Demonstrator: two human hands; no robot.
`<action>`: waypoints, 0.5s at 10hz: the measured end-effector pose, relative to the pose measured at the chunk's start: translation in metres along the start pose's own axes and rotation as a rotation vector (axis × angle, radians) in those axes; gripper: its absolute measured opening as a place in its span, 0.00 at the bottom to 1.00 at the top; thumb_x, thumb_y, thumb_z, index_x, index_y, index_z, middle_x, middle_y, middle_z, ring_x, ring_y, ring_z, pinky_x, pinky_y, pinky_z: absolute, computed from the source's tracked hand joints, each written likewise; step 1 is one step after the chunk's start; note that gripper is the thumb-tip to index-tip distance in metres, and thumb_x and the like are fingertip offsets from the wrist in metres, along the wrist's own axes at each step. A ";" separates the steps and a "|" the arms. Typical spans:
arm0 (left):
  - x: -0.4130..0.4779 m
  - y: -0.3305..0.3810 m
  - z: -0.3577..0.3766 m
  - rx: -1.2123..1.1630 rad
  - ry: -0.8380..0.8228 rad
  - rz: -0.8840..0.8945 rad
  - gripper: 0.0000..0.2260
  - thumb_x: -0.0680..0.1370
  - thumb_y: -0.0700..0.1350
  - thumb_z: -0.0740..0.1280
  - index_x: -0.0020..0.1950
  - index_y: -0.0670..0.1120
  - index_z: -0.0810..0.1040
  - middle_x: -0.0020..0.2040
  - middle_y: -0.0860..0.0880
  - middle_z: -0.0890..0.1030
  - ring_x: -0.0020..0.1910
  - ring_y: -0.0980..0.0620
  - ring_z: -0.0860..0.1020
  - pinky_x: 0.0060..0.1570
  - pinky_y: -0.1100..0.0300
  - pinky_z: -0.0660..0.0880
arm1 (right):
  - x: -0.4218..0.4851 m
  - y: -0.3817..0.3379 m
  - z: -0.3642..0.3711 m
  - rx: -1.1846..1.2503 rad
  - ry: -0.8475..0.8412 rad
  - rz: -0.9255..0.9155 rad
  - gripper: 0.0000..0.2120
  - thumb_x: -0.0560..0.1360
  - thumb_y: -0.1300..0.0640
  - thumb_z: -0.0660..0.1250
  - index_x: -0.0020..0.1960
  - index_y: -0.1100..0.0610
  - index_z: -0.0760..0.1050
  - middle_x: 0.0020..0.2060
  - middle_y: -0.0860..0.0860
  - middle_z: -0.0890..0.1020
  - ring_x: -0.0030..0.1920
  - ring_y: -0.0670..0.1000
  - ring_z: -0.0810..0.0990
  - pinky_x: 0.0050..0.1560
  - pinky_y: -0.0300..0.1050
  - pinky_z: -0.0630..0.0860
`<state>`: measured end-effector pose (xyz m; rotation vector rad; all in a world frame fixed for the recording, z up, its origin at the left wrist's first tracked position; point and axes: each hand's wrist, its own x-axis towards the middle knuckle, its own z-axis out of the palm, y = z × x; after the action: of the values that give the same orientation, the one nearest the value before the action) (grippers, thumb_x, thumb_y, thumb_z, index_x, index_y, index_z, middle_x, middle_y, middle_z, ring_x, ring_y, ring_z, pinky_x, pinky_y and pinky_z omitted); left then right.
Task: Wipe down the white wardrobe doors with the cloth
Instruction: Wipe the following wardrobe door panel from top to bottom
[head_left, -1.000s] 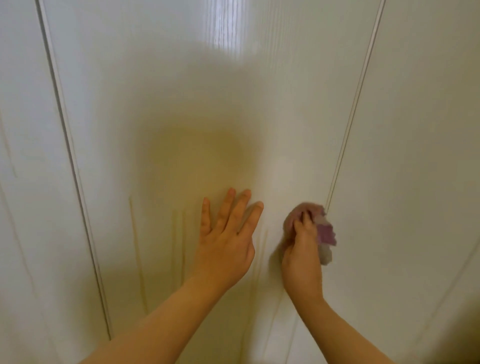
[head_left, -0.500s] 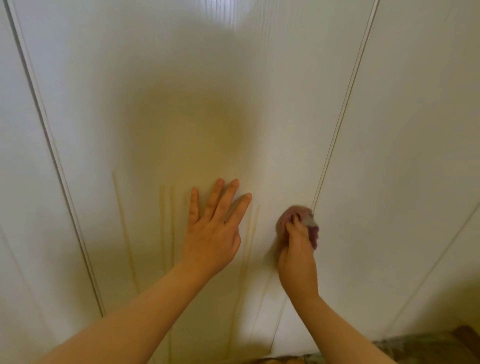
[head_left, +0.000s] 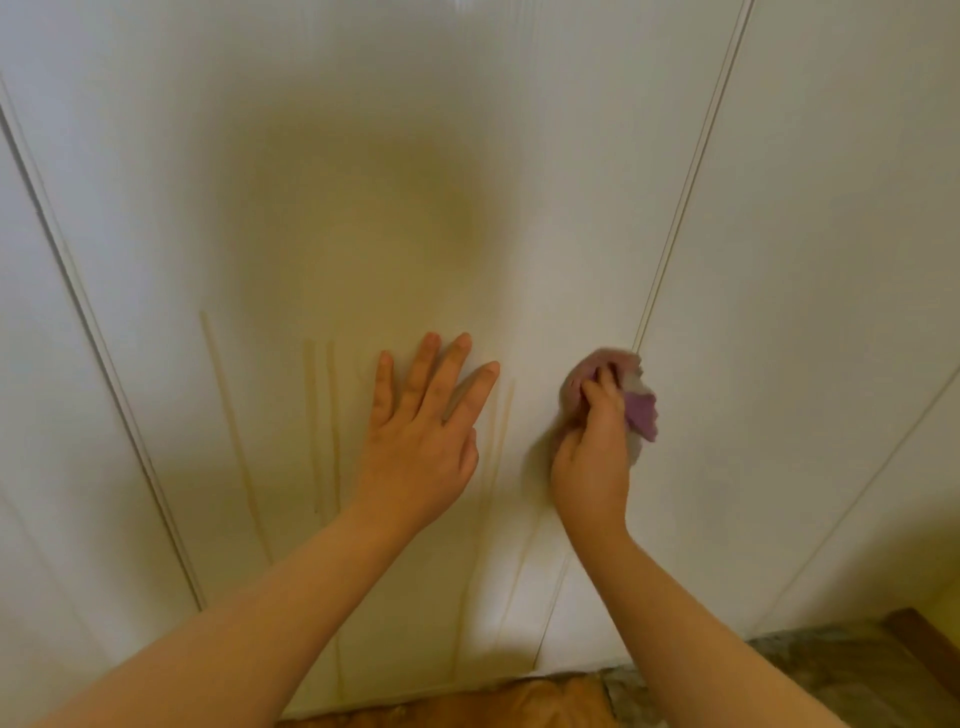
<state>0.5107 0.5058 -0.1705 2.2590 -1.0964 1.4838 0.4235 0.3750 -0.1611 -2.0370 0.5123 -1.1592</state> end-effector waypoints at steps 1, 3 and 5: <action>-0.002 0.001 0.002 -0.005 -0.003 -0.002 0.29 0.72 0.45 0.63 0.72 0.49 0.63 0.74 0.44 0.58 0.74 0.41 0.56 0.72 0.41 0.45 | -0.006 0.007 0.000 -0.090 0.035 -0.124 0.20 0.74 0.71 0.56 0.66 0.67 0.67 0.66 0.60 0.69 0.66 0.53 0.65 0.64 0.44 0.62; -0.002 -0.007 0.002 0.008 0.000 0.043 0.28 0.71 0.43 0.63 0.72 0.49 0.64 0.74 0.45 0.60 0.74 0.42 0.57 0.72 0.41 0.48 | -0.024 0.016 0.004 -0.154 -0.058 -0.054 0.20 0.75 0.71 0.56 0.67 0.65 0.67 0.66 0.59 0.70 0.67 0.57 0.67 0.69 0.46 0.61; -0.003 -0.013 -0.005 0.043 0.077 0.010 0.27 0.70 0.42 0.65 0.70 0.46 0.67 0.72 0.46 0.63 0.72 0.45 0.62 0.70 0.38 0.51 | 0.016 -0.043 0.022 -0.152 0.078 -0.196 0.22 0.75 0.71 0.54 0.68 0.63 0.65 0.68 0.48 0.65 0.71 0.44 0.57 0.73 0.43 0.55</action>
<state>0.5159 0.5191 -0.1681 2.2073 -1.0654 1.5985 0.4496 0.4019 -0.1270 -2.2184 0.4581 -1.3561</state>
